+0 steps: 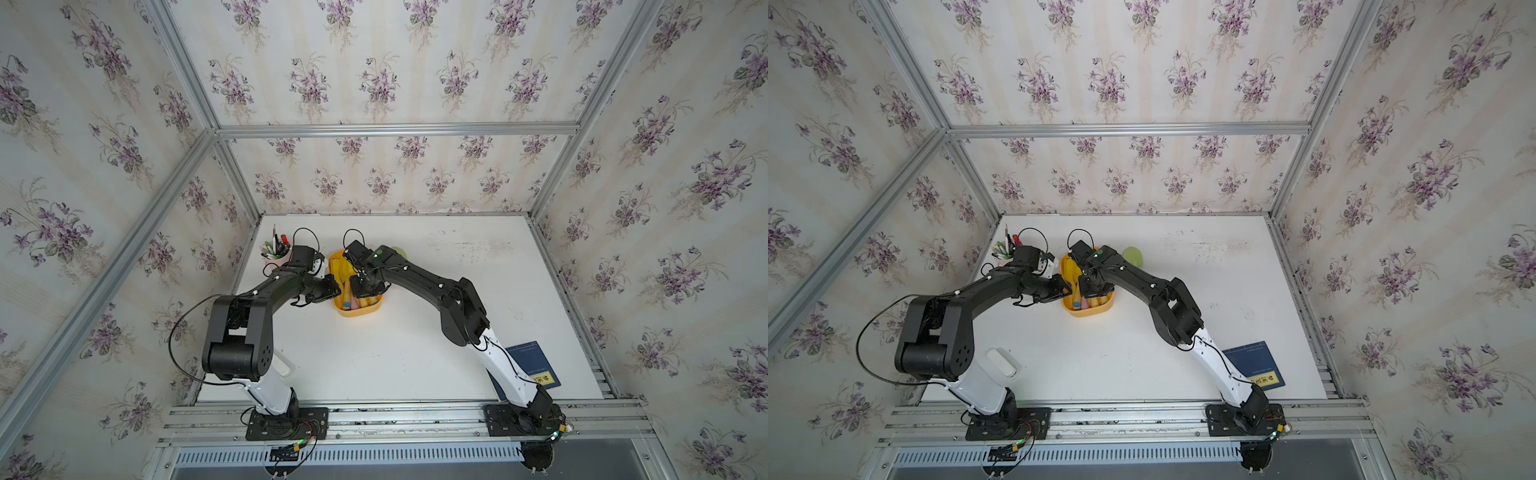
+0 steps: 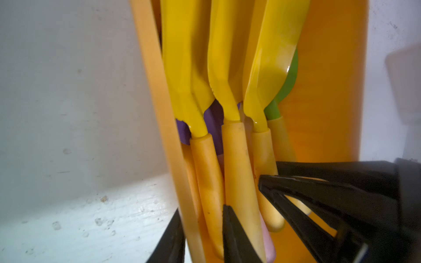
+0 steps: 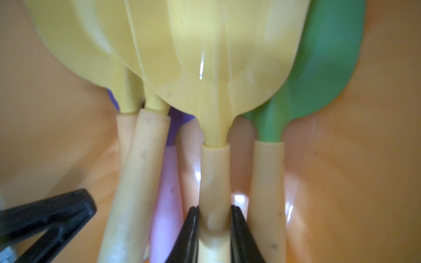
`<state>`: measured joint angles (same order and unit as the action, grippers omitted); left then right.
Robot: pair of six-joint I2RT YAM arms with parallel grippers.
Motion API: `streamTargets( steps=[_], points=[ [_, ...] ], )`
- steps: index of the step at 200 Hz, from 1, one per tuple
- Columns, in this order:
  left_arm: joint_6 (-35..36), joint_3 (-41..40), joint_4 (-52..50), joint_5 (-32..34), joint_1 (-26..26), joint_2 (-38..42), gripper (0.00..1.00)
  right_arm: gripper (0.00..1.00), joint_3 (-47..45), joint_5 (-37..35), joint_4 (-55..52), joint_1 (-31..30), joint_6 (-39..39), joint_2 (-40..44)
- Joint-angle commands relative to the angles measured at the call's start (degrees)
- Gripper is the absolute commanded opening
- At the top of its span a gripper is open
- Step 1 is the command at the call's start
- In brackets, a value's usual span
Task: Take the shovel out of the storage box
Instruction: Pick up the shovel from the storage box.
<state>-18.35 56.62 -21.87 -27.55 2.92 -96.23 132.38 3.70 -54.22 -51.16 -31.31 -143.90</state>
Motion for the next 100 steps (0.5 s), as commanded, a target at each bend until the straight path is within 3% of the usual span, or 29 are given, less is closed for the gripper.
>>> streamTargets(
  steps=[1, 100],
  points=[
    [0.7, 0.6, -0.5, 0.8, 0.0, 0.4, 0.29, 0.06, -1.4, -1.1, 3.7, 0.0, 0.0, 3.0],
    [-0.3, 1.8, -1.7, 2.1, -0.1, 3.3, 0.47, 0.03, -6.9, -2.5, 5.0, 3.4, 2.0, 11.6]
  ],
)
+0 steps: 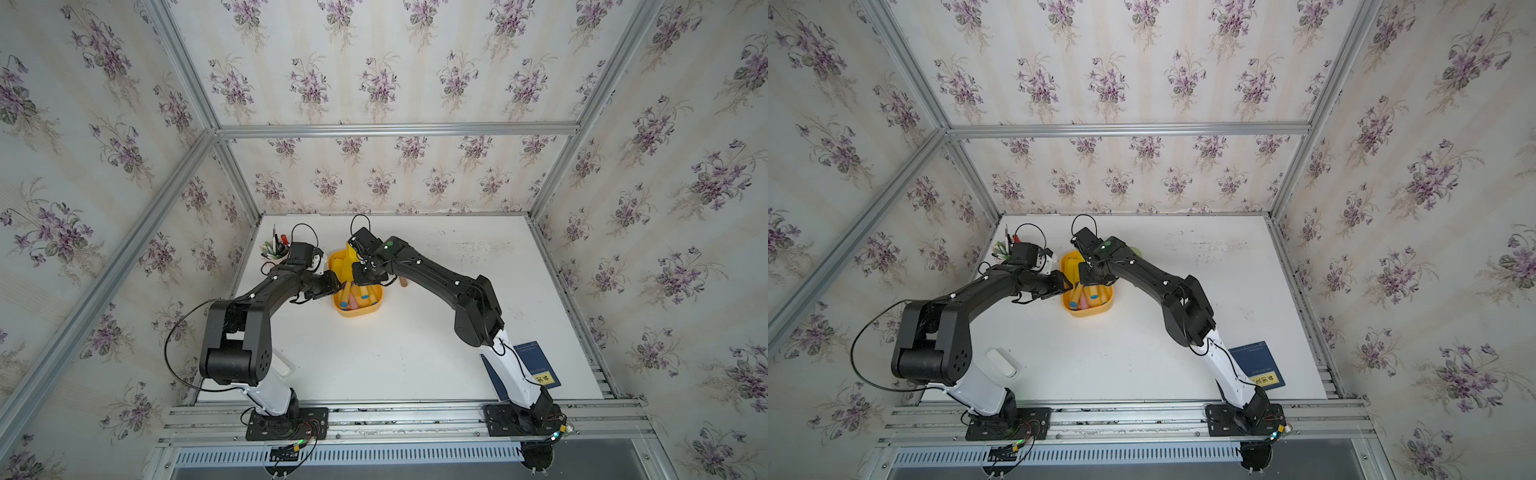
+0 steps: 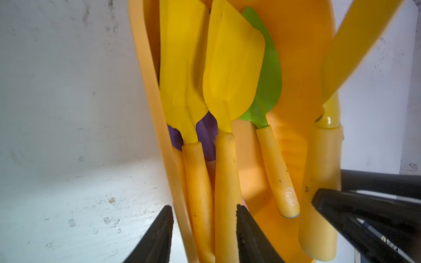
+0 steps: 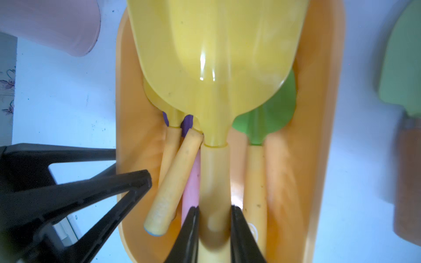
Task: Take the shovel out of the storage box
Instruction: Pick up the shovel from the storage box.
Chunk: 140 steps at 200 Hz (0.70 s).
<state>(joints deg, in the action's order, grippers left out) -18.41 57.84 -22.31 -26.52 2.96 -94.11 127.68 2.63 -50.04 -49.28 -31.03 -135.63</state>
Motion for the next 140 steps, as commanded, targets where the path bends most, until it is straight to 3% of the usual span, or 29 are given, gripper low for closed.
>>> streamTargets(
  steps=[1, 68, 98, 140],
  points=[
    [-0.2, 0.6, -1.3, 1.1, -0.1, 1.3, 0.47, 0.03, -2.4, -1.5, 0.8, 1.7, 1.7, 3.5],
    [-0.5, 3.0, -2.8, 1.1, 0.5, 0.8, 0.48, 0.01, -14.4, -1.6, -4.9, 12.6, 6.8, 14.0],
    [-0.4, 3.3, -3.0, 1.3, 0.9, 0.5, 0.48, 0.01, -18.2, -0.7, -6.2, 17.6, 8.4, 14.1],
    [0.2, 3.9, -3.6, 1.5, 0.9, -0.2, 0.47, 0.02, -16.0, 0.4, -9.1, 21.8, 9.9, 8.3]
  ],
)
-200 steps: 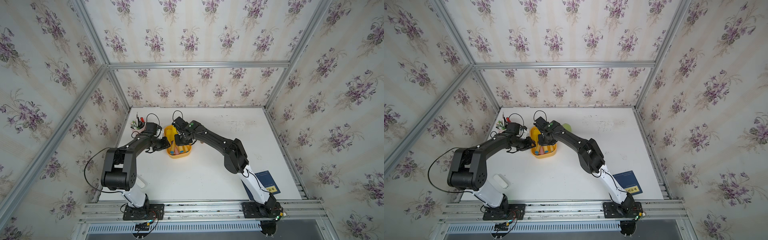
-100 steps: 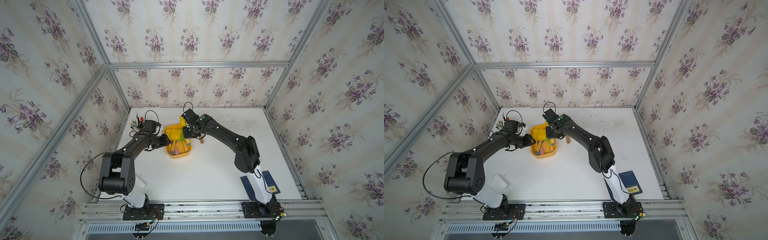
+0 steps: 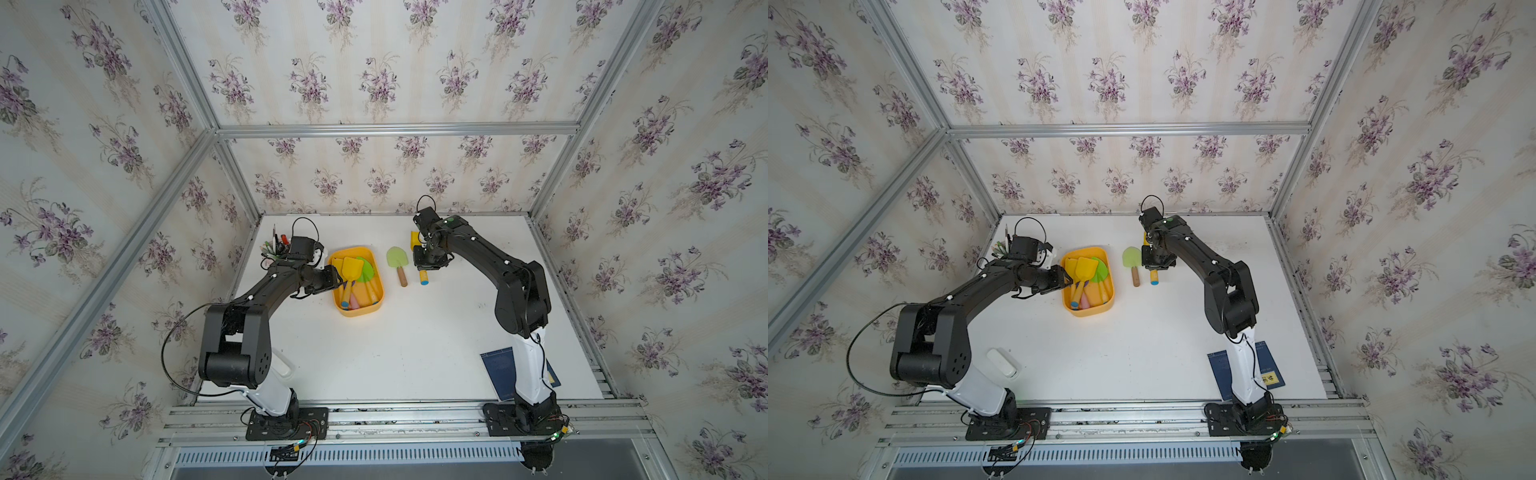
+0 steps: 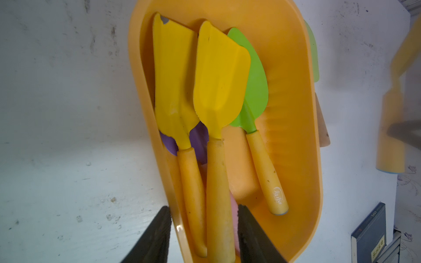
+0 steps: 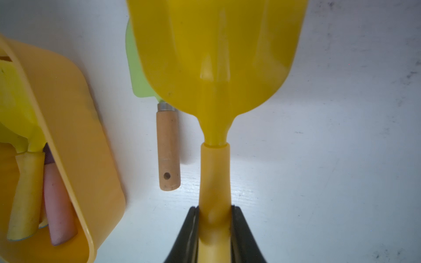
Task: Take the shovel out of the storage box
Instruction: Pick up the shovel from the storage box, then place the shovel at the center of the board.
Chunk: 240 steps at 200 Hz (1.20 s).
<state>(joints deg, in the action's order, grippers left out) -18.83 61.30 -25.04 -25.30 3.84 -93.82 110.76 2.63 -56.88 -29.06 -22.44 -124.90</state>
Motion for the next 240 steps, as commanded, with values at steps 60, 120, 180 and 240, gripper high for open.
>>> streamTargets(
  steps=[60, 120, 180, 240],
  points=[
    [1.5, 0.7, -1.3, 1.2, 0.0, -1.6, 0.48, 0.02, 7.1, 2.4, -5.0, 2.2, 2.3, -9.9],
    [1.6, 1.1, -1.9, 2.4, 0.0, -1.3, 0.47, 0.03, 5.6, 2.8, -5.1, 2.2, 2.7, -10.4],
    [2.2, 0.5, -2.4, 2.9, 0.0, -0.6, 0.47, 0.08, 6.5, 4.2, -4.9, 2.1, 2.4, -12.3],
    [2.3, 1.1, -2.4, 2.2, 0.0, -1.0, 0.47, 0.22, 5.2, 3.9, -3.6, 2.2, 1.8, -10.7]
  ],
)
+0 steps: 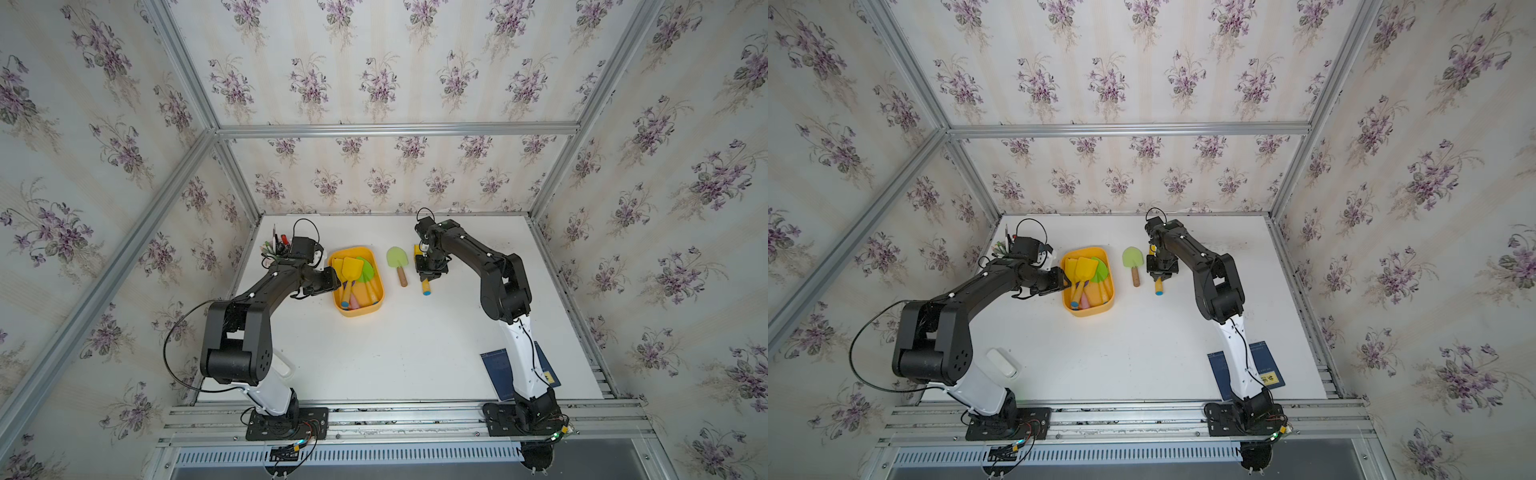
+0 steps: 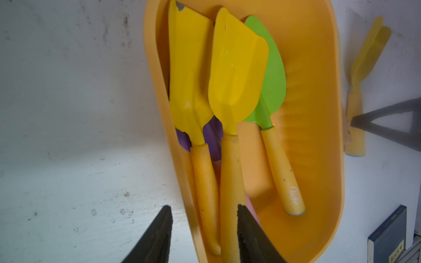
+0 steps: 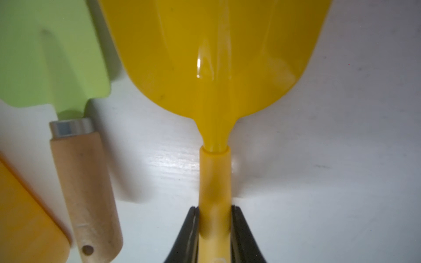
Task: Take the shovel out of the storage box
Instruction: Place the shovel at the center of the board.
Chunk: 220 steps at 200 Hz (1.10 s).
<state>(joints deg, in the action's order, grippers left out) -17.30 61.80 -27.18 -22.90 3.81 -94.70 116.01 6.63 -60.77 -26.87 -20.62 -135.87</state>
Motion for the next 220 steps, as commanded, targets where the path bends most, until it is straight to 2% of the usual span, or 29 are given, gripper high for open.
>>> streamTargets(
  steps=[1, 56, 137, 220],
  points=[
    [0.8, 0.6, -0.3, -0.2, 0.0, -0.1, 0.47, 0.23, -0.1, 0.0, 0.3, -0.1, -0.1, 0.2],
    [0.7, 0.3, 0.3, -0.5, 0.0, -0.8, 0.47, 0.29, -0.2, -0.9, 0.3, -0.3, -0.5, 1.2],
    [0.9, 1.3, -0.3, -0.6, 0.1, -0.9, 0.47, 0.31, -0.2, -1.2, 0.4, -0.6, -0.8, 2.3],
    [0.5, 0.5, -0.1, -0.4, 0.1, -0.8, 0.47, 0.34, -1.6, -3.0, 1.1, -1.4, -1.6, 8.8]
  ],
)
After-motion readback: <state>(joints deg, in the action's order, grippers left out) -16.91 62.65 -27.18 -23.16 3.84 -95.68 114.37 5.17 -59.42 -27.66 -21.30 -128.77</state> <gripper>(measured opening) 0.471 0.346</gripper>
